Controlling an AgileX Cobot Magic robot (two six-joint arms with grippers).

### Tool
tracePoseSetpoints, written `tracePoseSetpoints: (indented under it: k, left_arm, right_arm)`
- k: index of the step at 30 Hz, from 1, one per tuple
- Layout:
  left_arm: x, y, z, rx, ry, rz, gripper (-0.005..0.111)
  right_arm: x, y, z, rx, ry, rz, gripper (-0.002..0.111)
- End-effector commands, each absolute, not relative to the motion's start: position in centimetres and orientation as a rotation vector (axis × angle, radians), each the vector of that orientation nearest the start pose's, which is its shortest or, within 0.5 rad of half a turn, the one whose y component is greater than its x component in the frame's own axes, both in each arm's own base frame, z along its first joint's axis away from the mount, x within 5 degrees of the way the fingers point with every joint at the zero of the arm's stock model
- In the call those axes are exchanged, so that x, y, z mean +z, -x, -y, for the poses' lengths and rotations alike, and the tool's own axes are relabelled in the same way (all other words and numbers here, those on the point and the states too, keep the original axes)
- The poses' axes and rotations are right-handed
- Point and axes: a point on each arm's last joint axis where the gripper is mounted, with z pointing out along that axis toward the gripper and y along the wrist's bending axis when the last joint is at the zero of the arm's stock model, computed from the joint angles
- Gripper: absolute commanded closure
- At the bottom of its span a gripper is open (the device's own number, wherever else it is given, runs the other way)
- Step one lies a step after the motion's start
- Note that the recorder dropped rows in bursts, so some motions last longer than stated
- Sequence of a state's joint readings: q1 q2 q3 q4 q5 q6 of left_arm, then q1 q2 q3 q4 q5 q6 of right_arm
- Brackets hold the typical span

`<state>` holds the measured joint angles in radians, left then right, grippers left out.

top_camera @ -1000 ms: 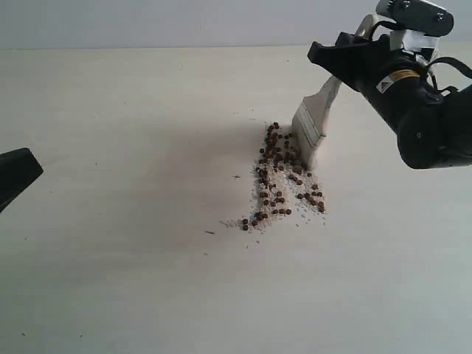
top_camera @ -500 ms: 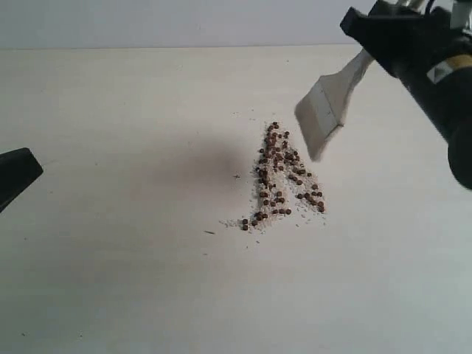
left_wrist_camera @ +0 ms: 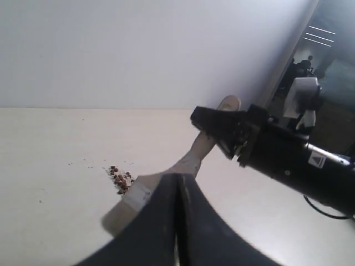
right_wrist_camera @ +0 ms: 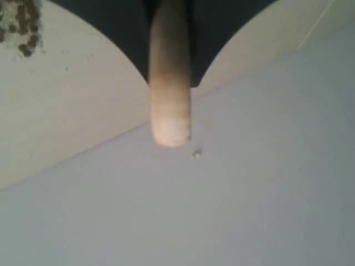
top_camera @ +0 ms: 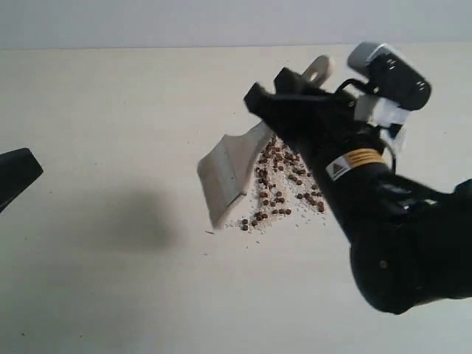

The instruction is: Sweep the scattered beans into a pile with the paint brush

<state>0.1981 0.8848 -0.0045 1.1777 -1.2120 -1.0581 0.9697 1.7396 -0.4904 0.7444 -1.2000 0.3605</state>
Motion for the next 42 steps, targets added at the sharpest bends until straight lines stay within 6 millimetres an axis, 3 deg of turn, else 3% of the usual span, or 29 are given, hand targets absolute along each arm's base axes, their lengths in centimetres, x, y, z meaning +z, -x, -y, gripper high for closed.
tracePoseSetpoints:
  k: [1, 5, 8, 16, 22, 32, 42]
  left_arm:
    - [20.3, -10.1, 6.0, -0.943, -0.395, -1.591, 0.107]
    - [20.3, -10.1, 6.0, -0.943, -0.395, -1.591, 0.107]
    - [20.3, -10.1, 6.0, -0.943, -0.395, -1.591, 0.107]
    - [20.3, -10.1, 6.0, -0.943, -0.395, -1.591, 0.107]
    - [20.3, -10.1, 6.0, -0.943, -0.395, -1.591, 0.107]
    - [20.3, -10.1, 6.0, -0.943, -0.395, -1.591, 0.107]
    - [20.3, -10.1, 6.0, -0.943, -0.395, -1.591, 0.107]
  right_arm:
    - [14.7, -20.0, -22.4, 0.674, -0.239, -1.689, 0.108]
    - [13.1, -20.3, -23.2, 0.567, -0.187, -1.718, 0.108]
    - [12.7, -20.5, -22.7, 0.474, -0.190, -1.729, 0.108]
    - [14.1, -20.6, -21.6, 0.146, 0.008, -1.717, 0.108]
    - [15.1, -20.5, -21.2, 0.035, 0.092, -1.702, 0.108]
    - [15.6, -20.5, -21.4, 0.045, 0.116, -1.685, 0.108]
    - [19.9, -20.3, -21.5, 0.229, 0.095, -1.555, 0.108]
